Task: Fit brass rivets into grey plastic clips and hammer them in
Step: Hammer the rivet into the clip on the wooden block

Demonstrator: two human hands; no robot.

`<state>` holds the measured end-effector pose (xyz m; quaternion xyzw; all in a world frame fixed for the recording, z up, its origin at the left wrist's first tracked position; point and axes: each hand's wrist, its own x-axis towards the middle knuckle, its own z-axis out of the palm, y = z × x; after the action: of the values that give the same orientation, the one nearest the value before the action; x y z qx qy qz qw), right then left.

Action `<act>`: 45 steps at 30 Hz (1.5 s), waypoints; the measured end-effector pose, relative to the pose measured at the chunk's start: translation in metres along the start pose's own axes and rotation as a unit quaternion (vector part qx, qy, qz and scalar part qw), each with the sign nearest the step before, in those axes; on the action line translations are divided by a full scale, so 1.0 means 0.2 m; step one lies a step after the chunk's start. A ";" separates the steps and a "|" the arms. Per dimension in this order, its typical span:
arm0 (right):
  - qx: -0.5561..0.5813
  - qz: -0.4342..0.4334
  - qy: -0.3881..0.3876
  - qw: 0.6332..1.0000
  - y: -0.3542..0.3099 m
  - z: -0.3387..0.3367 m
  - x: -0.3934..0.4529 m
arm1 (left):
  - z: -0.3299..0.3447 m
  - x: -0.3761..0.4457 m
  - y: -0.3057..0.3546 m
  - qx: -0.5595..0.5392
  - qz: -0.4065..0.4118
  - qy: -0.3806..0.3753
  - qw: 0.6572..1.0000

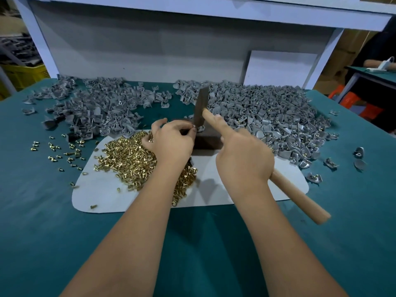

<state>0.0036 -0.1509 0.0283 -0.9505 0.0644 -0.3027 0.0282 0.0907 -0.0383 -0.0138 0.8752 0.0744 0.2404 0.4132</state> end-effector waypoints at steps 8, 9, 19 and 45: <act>0.063 0.010 0.126 0.990 -0.01 -0.04 0.00 | -0.01 -0.01 0.02 -0.012 -0.006 0.003 1.000; 0.065 0.006 0.128 0.990 -0.01 -0.04 0.00 | -0.01 -0.02 0.02 -0.009 -0.004 0.004 1.000; 0.009 0.012 0.003 1.000 0.00 0.00 0.00 | 0.00 -0.01 0.01 0.009 0.000 0.004 1.000; 0.048 0.093 0.030 0.994 0.13 0.09 0.04 | -0.06 0.00 0.04 -0.049 -0.019 -0.080 0.995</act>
<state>0.0176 -0.1773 0.0152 -0.9284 0.1385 -0.3302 0.0996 0.0846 -0.0341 -0.0009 0.8686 0.0458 0.1655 0.4647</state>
